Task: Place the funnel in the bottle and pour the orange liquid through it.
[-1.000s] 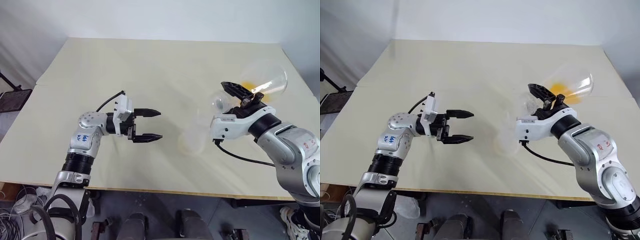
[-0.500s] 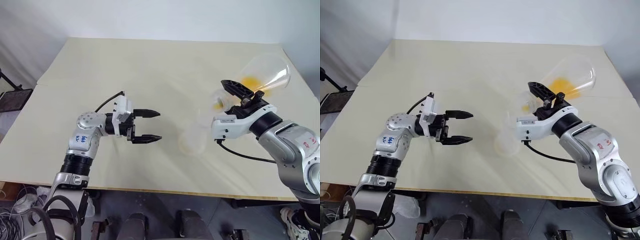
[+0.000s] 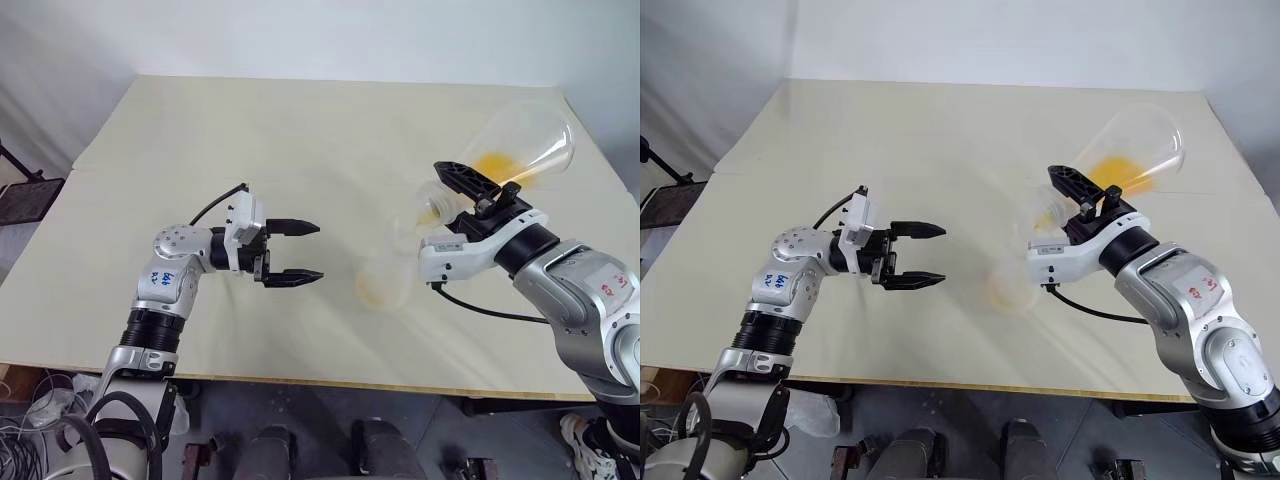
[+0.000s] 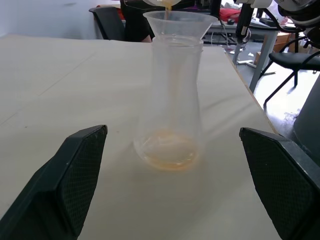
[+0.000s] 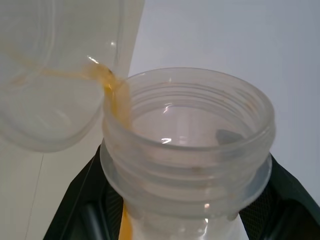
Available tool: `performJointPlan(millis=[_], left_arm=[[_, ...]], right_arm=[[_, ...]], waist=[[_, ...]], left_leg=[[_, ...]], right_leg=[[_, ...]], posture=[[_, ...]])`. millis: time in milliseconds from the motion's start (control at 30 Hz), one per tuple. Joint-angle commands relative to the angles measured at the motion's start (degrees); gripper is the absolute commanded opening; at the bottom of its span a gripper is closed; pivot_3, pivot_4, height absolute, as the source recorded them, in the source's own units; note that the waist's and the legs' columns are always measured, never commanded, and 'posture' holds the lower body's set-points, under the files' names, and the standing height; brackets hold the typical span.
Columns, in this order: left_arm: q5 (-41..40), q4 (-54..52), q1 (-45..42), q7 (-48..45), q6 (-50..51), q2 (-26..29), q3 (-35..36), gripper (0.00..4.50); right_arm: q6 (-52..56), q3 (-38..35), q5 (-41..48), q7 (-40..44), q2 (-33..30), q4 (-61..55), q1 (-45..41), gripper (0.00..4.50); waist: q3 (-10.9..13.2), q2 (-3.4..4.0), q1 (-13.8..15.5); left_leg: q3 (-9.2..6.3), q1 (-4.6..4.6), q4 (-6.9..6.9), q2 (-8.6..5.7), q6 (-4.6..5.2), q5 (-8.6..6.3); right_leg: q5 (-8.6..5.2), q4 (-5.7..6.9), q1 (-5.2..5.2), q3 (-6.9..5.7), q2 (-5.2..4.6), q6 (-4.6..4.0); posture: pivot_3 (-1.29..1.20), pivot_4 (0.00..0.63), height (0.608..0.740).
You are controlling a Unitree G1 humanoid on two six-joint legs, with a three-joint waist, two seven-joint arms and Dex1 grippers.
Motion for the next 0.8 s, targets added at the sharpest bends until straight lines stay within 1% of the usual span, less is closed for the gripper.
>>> performJointPlan(millis=[33,800], left_arm=[[-0.72,-2.00,0.31,0.26,-0.24,0.51,1.16,4.50],[-0.73,-1.88,0.13,0.56,-0.37,0.35,1.04,4.50]], right_arm=[[-0.86,-3.01,-1.36,-0.86,-0.22,-0.70,-1.52,2.47],[-3.93,-3.67,-3.92,-1.47,0.11,-0.34,-1.99,2.47]], waist=[[0.00,0.00,0.00],[0.00,0.00,-0.01]], left_leg=[[0.00,0.00,0.00,0.00,0.00,0.00],[0.02,0.02,0.00,0.00,0.00,0.00]], right_leg=[[0.00,0.00,0.00,0.00,0.00,0.00],[0.00,0.02,0.00,0.00,0.00,0.00]], posture=[[0.00,0.150,0.740],[0.00,0.150,0.740]])
